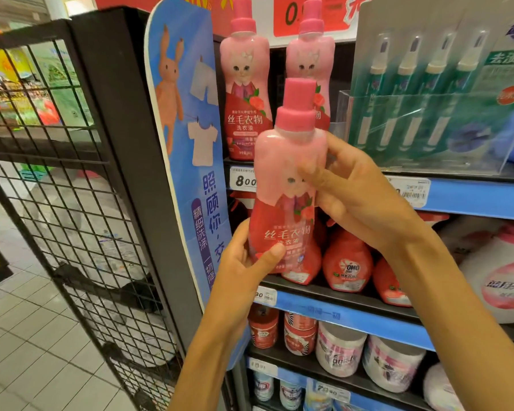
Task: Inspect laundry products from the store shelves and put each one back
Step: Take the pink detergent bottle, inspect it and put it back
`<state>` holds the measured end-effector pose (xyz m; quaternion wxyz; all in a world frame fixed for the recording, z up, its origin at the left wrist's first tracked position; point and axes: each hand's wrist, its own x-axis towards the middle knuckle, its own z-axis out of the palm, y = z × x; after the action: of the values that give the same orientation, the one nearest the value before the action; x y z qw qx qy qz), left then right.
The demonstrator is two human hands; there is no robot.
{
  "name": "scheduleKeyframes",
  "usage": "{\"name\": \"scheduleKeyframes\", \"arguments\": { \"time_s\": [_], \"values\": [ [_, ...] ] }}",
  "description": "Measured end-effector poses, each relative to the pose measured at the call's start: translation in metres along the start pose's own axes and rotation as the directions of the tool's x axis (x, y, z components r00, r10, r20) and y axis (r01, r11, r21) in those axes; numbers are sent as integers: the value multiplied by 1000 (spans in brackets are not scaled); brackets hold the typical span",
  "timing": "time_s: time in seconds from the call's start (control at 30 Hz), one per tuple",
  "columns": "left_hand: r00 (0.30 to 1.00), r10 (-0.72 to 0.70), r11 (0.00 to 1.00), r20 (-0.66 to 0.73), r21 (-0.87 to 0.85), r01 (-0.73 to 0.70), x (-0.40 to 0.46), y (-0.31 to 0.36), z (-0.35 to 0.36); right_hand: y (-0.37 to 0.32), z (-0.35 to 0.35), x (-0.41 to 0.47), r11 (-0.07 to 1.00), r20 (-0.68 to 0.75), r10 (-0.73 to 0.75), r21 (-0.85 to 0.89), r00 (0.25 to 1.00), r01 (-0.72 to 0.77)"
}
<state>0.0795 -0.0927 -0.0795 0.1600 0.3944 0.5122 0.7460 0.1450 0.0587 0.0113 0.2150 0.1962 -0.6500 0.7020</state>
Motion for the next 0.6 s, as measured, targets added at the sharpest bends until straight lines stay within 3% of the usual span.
{"name": "scheduleKeyframes", "arguments": {
  "time_s": [0.2,0.3,0.6],
  "values": [
    [997,78,988,6,130,-78,7,-1,-5,1,-7,-13,996,91,-72,59,993,67],
    [996,89,982,5,164,-89,8,-4,-5,2,-10,-21,998,119,-62,-2,991,62],
    [998,58,986,-15,159,-55,9,-8,1,-4,-9,-26,996,94,-59,-55,994,64]
  ]
}}
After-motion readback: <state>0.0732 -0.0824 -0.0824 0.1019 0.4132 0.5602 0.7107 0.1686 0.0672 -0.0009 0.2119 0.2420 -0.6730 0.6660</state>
